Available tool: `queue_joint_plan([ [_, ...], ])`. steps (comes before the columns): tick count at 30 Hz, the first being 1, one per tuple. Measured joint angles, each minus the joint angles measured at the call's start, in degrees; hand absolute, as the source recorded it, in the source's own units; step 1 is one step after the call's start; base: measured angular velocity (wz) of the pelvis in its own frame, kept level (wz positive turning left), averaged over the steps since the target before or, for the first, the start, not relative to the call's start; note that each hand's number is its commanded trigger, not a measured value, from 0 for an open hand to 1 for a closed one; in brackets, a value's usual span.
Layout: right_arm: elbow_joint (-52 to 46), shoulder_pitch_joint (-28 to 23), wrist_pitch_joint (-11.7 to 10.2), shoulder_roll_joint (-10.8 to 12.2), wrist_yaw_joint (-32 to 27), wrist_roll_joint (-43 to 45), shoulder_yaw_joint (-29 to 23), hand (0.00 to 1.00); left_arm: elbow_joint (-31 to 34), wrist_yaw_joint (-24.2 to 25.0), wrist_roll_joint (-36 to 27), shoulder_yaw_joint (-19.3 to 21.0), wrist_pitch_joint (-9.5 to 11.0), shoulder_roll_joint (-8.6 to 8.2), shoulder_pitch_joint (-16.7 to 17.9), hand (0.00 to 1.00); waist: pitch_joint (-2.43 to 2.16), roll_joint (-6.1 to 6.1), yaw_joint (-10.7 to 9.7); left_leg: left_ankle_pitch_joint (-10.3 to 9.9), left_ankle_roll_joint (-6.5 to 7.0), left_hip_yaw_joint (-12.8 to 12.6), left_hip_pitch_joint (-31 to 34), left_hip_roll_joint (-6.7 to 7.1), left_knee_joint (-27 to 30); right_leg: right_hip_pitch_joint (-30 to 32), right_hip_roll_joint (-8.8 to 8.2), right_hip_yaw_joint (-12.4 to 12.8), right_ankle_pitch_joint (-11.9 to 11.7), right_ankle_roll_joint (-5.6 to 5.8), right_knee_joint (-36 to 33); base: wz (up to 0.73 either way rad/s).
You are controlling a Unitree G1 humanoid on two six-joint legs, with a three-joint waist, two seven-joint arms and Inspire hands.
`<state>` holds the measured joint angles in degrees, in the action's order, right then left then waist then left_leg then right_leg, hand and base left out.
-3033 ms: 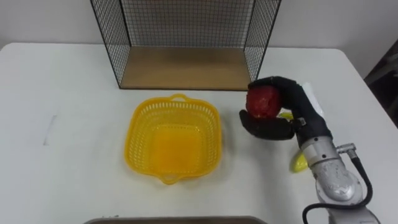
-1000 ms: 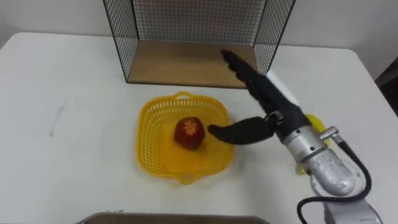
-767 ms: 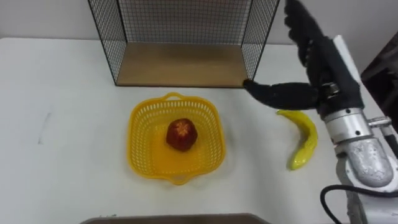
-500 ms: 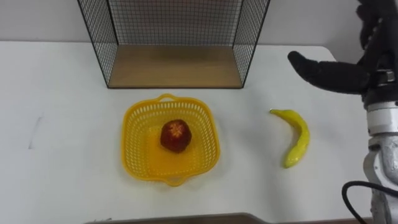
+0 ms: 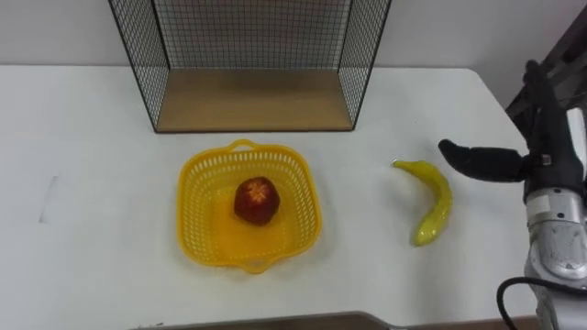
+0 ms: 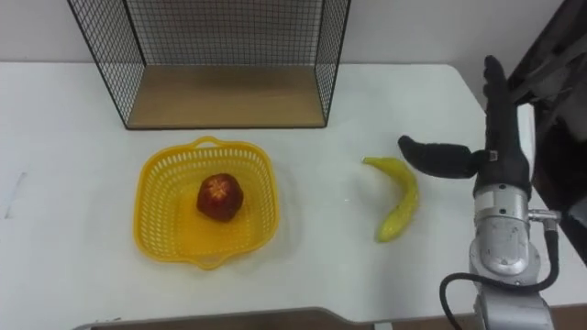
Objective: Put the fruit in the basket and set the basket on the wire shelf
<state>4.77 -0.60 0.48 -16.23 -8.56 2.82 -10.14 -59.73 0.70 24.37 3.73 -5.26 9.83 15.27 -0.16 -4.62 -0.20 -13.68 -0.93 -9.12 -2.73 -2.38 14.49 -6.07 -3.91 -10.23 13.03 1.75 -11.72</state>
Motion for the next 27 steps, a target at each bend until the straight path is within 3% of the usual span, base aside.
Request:
queue_joint_plan([
  [10, 7.2, 2.7, 0.9, -1.2, 0.1, 1.8, 2.2, 0.00, 2.6, 0.1, 0.0, 0.2, -1.1, 0.12, 0.1, 0.00, 0.42, -0.66, 1.3, 0.0, 0.01, 0.6, 0.1, 0.01, 0.4, -0.4, -0.01, -0.6, 0.0, 0.02, 0.1, 0.03],
  [18, 17.9, 4.5, 3.3, -1.5, 7.6, 1.5, 3.8, 0.00, 3.8, 1.1, 0.0, 0.7, -2.0, 0.12, 0.1, 0.00, 0.48, -0.42, 2.3, 0.0, 0.01, 1.1, 0.5, 0.05, 0.4, -0.8, 0.00, -1.1, 0.0, 0.02, 0.0, 0.03],
  [27, 29.2, 8.3, 1.1, -2.4, 12.0, 2.0, 5.2, 0.00, 3.5, 1.2, 0.2, 2.2, -2.5, 0.49, -0.2, 0.00, -0.05, -1.31, 2.2, 0.0, 0.01, 1.3, -0.7, 0.10, 0.4, -2.3, 0.03, -1.2, 0.0, 0.05, 0.2, 0.01],
])
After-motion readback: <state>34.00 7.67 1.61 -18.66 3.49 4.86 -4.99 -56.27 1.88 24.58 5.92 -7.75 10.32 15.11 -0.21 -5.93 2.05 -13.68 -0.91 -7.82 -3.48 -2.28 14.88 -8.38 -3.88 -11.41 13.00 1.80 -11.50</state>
